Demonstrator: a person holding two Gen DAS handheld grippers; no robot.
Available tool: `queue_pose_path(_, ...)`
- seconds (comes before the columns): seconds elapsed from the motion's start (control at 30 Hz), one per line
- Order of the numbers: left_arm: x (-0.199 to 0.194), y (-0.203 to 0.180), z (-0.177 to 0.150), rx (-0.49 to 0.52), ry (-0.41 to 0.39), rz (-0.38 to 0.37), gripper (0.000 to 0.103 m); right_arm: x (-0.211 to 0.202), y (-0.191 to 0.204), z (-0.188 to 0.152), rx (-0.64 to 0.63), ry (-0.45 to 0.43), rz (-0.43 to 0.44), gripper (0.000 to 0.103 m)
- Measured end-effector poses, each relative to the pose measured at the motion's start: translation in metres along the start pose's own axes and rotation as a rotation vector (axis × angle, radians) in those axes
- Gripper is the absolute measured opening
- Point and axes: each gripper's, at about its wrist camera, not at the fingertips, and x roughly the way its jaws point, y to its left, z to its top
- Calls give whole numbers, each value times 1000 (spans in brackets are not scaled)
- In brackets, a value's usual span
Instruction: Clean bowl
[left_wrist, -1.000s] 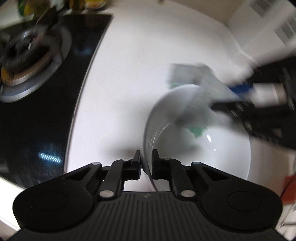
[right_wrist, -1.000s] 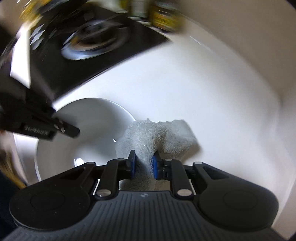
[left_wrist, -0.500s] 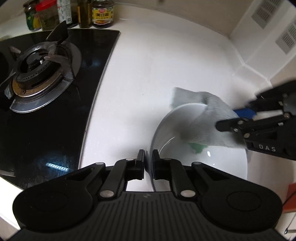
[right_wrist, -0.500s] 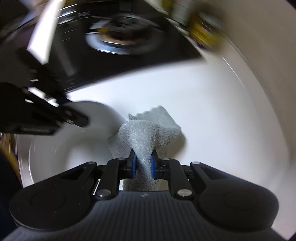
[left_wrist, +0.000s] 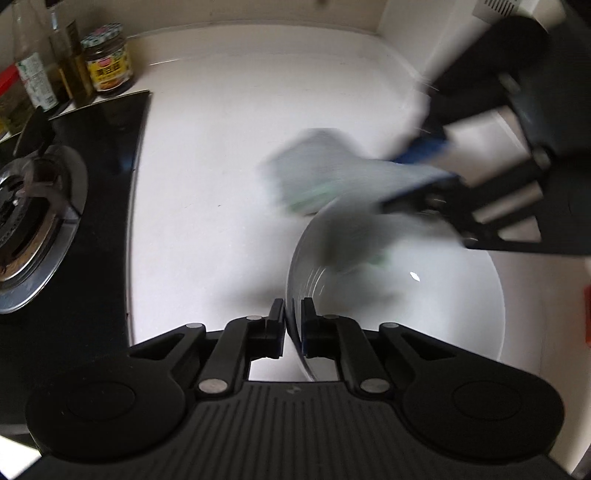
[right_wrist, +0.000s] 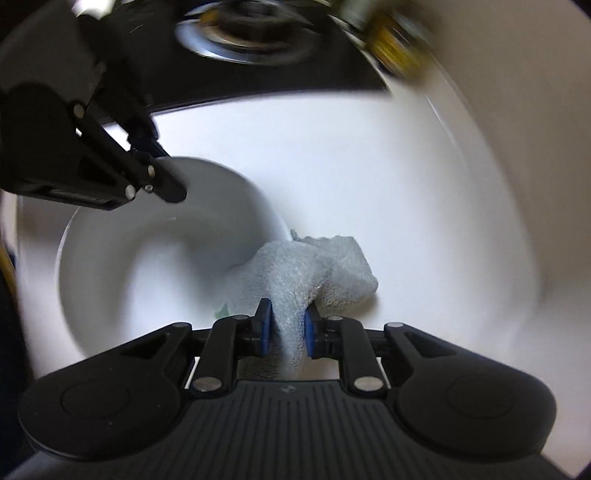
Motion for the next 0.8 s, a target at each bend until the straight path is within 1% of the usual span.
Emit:
queue_pose_path(0.07,1,2,2,-1,3,-28,5,-6,-3,15,-112,-105,103,15)
queue_pose_path(0.1,1,3,2,-3,4,-31,5,-8,-4,22,-165,-154,153,14)
queue_pose_path(0.17,3,4,3,-7,3,-18,4,-5,-5,34,-220,-180,232,14)
queue_pose_path(0.23,2,5,2,-13,-8,-18,4,-3,-7,40,-230,-156,233,13)
queue_pose_path(0.3,2,4,3,-24,-12,-12,6,-3,-11,36,-181,-144,245,10)
queue_pose_path(0.33,3,5,4,-26,-16,-5,8,-3,-12,28,-153,-123,231,10)
queue_pose_path(0.37,3,5,4,-29,-17,1,9,-2,-12,22,-138,-98,191,10)
queue_pose_path(0.47,4,6,5,-41,0,3,10,3,-13,4,-6,-26,141,10)
queue_pose_path(0.5,4,5,6,-39,7,-2,10,1,-13,-4,39,-16,136,11)
queue_pose_path(0.57,5,1,7,-17,19,-17,10,2,-8,-1,-3,-24,137,11)
queue_pose_path(0.67,8,-8,12,43,12,1,11,2,-2,5,-65,-36,139,14)
queue_pose_path(0.8,11,-10,15,86,4,-11,10,2,7,12,-148,-52,141,16)
